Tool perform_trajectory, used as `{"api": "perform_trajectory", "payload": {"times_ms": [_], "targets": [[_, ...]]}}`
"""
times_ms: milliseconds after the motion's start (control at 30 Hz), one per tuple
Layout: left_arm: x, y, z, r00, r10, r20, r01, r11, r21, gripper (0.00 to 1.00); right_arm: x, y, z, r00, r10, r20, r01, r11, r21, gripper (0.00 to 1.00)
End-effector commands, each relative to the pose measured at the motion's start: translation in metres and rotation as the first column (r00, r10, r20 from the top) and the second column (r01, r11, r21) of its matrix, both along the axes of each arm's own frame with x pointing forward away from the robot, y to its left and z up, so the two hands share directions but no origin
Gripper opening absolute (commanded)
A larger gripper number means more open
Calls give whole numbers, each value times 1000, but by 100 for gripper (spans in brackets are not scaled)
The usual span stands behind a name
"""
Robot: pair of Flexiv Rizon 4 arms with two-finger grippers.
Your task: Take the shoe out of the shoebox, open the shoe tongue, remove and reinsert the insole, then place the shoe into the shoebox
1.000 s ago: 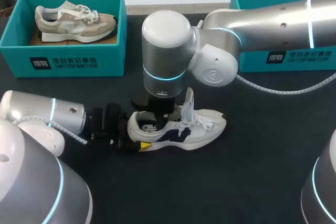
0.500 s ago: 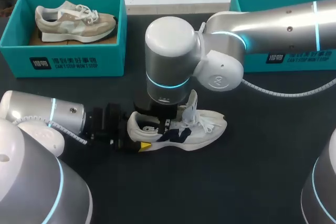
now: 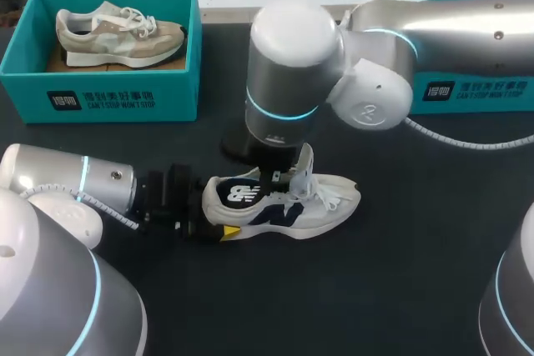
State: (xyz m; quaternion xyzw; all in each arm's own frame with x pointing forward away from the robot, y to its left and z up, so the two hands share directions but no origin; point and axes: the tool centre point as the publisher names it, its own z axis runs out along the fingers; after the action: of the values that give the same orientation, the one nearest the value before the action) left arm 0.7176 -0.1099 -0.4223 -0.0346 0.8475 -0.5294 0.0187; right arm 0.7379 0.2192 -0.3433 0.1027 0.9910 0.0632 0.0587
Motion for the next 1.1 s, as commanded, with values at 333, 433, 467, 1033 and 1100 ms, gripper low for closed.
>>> {"api": "perform_trajectory", "payload": {"times_ms": [333, 433, 467, 1033, 1100], "targets": [[-2, -1, -4, 1000, 3, 2, -3, 1000, 1, 0, 8, -19, 27, 1000, 28, 0, -28, 991, 133, 0], [-2, -1, -4, 1000, 3, 2, -3, 1000, 1, 0, 9, -17, 32, 999, 36, -3, -35, 988, 150, 0], [-2, -1, -4, 1000, 3, 2, -3, 1000, 1, 0, 10, -16, 33, 999, 38, -8, -36, 986, 163, 0], [-2, -1, -4, 1000, 3, 2, -3, 1000, 1, 0, 20, 48, 41, 978, 188, -92, -144, 923, 358, 0], [-2, -1, -4, 1000, 3, 2, -3, 1000, 1, 0, 20, 52, 43, 975, 198, -96, -153, 923, 352, 0]]}}
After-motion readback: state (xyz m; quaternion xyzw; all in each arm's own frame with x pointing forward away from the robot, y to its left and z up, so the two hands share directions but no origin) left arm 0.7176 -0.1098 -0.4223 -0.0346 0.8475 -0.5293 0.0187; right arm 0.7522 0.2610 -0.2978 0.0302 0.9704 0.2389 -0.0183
